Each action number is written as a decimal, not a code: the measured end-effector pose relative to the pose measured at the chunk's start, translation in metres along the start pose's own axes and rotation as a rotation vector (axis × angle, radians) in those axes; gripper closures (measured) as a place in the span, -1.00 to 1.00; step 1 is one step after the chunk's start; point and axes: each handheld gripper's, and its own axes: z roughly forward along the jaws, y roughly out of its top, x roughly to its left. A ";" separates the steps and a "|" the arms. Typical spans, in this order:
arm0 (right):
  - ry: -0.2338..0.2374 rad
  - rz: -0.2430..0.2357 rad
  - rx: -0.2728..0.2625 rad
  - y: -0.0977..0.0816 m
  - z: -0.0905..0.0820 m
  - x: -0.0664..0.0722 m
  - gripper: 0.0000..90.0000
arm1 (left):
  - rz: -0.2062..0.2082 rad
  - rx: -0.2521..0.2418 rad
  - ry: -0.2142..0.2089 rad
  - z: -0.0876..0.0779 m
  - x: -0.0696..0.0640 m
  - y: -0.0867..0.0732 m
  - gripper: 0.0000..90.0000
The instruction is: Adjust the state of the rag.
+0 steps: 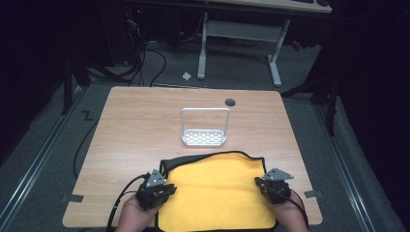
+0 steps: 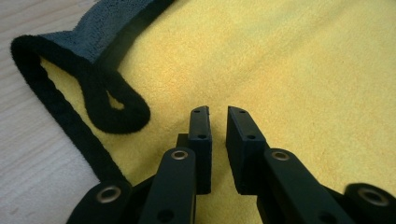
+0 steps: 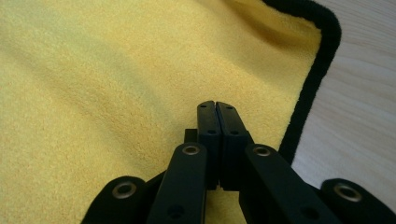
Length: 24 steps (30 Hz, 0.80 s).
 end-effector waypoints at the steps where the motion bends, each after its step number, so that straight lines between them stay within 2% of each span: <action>1: 0.003 0.000 -0.001 -0.001 -0.001 0.000 0.99 | -0.016 -0.009 0.013 0.001 0.004 0.003 0.78; 3: 0.010 0.006 -0.001 -0.001 -0.001 -0.001 0.98 | -0.028 -0.013 0.033 0.004 0.012 0.008 0.82; 5: 0.016 0.014 -0.006 -0.001 0.000 -0.003 0.98 | -0.028 -0.014 0.066 0.008 0.021 0.014 0.98; 9: 0.021 0.014 -0.017 -0.002 0.000 -0.004 0.98 | -0.032 -0.018 0.085 0.020 0.031 0.025 1.00; 13: 0.019 0.012 -0.016 -0.002 0.000 -0.004 0.98 | -0.029 -0.037 0.126 0.029 0.042 0.039 1.00; 18: 0.023 0.011 -0.018 -0.002 0.000 -0.004 0.98 | -0.079 -0.021 0.154 0.039 0.063 0.052 1.00; 24: 0.026 0.008 -0.021 -0.003 0.000 -0.005 0.98 | -0.137 -0.039 0.178 0.044 0.086 0.062 1.00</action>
